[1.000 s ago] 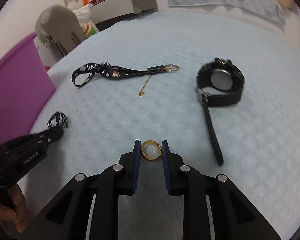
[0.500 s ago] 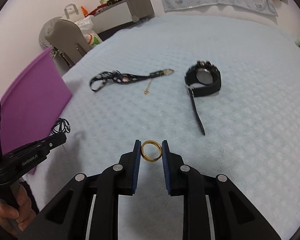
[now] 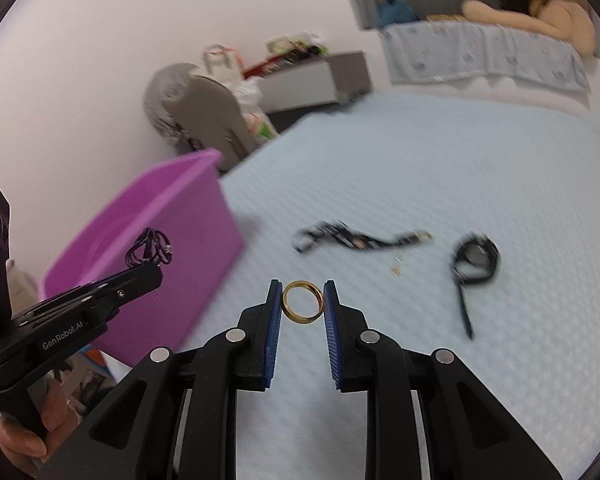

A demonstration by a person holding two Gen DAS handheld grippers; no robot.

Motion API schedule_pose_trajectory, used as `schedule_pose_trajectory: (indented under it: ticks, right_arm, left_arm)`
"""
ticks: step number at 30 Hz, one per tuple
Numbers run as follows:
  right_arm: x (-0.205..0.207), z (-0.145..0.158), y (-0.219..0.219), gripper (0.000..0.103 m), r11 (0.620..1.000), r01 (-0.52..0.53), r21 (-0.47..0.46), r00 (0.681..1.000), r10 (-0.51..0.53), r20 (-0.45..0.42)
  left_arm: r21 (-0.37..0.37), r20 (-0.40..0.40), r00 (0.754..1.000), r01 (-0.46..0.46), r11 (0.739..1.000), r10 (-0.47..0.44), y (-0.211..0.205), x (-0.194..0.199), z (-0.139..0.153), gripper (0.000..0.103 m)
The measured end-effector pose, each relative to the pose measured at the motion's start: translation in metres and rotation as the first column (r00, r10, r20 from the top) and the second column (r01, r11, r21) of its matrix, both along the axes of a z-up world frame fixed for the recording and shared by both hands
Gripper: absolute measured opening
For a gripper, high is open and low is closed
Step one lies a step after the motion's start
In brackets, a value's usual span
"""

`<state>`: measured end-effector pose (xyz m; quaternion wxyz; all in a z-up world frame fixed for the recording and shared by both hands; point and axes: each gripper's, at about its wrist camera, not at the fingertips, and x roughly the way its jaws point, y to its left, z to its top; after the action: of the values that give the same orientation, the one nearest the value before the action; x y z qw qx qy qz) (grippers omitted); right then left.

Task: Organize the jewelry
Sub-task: 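Lift and carry the ring and cord necklace over the pink tub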

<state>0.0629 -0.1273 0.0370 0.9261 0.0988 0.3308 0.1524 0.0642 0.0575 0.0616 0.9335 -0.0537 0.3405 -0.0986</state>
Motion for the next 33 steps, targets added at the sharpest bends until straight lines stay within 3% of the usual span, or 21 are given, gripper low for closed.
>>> schedule_pose_trajectory:
  ticks: [7, 14, 25, 31, 33]
  right_arm:
    - [0.017, 0.049, 0.070, 0.020, 0.987, -0.161, 0.024, 0.984, 0.159, 0.075]
    - [0.039, 0.068, 0.153, 0.020, 0.947, -0.321, 0.020, 0.945, 0.318, 0.079]
    - [0.078, 0.043, 0.241, 0.020, 0.899, -0.437, -0.037, 0.898, 0.434, -0.069]
    - [0.098, 0.024, 0.262, 0.021, 0.895, -0.433, -0.105, 0.898, 0.417, -0.143]
    - [0.104, 0.019, 0.266, 0.028, 0.898, -0.422, -0.127, 0.901, 0.400, -0.166]
  left_arm:
    - [0.004, 0.064, 0.990, -0.127, 0.992, 0.126, 0.065, -0.006, 0.047, 0.010]
    - [0.015, 0.038, 0.959, -0.280, 0.960, 0.280, 0.140, -0.001, 0.049, 0.010]
    - [0.061, -0.060, 0.915, -0.396, 0.916, 0.399, 0.200, 0.015, 0.014, 0.010]
    - [0.086, -0.093, 0.903, -0.413, 0.907, 0.420, 0.207, 0.029, 0.002, 0.011]
    - [0.090, -0.107, 0.895, -0.425, 0.901, 0.433, 0.209, 0.030, 0.000, 0.018]
